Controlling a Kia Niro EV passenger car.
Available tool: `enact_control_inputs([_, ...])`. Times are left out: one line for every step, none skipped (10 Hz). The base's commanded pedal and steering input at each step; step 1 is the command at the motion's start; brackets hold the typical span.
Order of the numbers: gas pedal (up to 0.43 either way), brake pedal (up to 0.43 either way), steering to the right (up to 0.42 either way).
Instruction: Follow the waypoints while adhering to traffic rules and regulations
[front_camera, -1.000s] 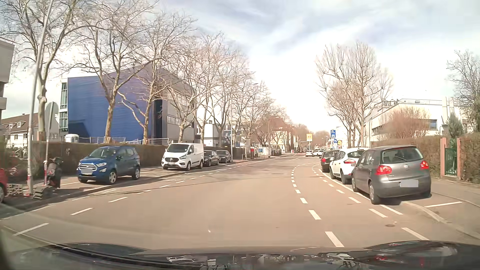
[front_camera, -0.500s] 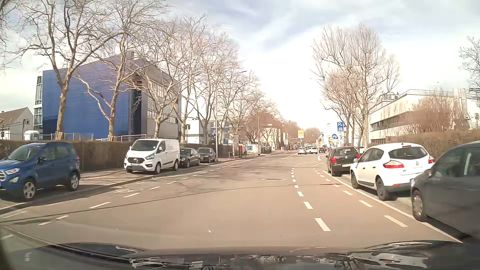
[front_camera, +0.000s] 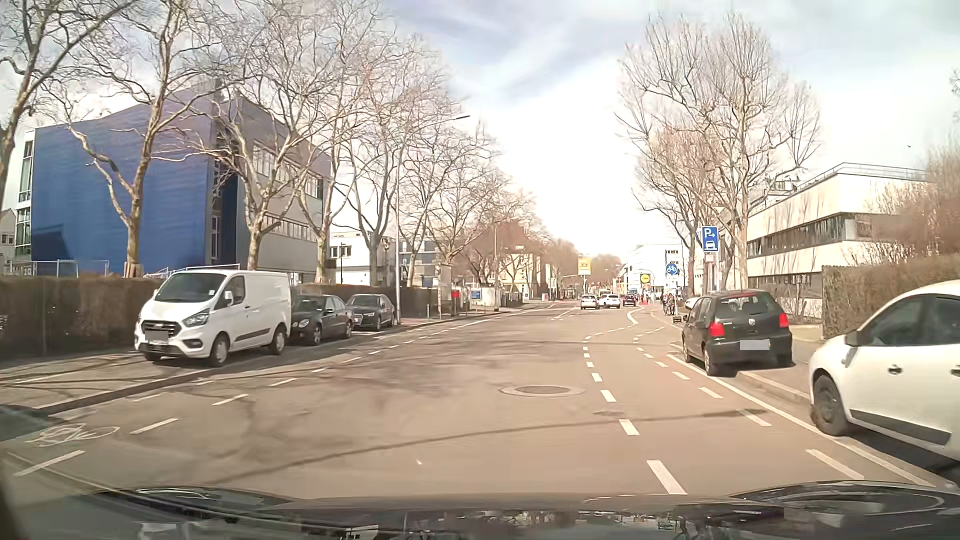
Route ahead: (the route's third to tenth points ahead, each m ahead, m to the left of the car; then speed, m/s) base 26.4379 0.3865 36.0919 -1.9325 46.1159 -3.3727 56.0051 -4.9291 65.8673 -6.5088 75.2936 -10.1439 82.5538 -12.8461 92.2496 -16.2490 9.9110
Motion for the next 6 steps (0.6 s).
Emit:
enact_control_inputs([0.0, 0.0, 0.036])
enact_control_inputs([0.0, 0.0, 0.036])
enact_control_inputs([0.0, 0.0, 0.036])
enact_control_inputs([0.0, 0.0, 0.036])
enact_control_inputs([0.0, 0.0, 0.036])
enact_control_inputs([0.0, 0.0, 0.036])
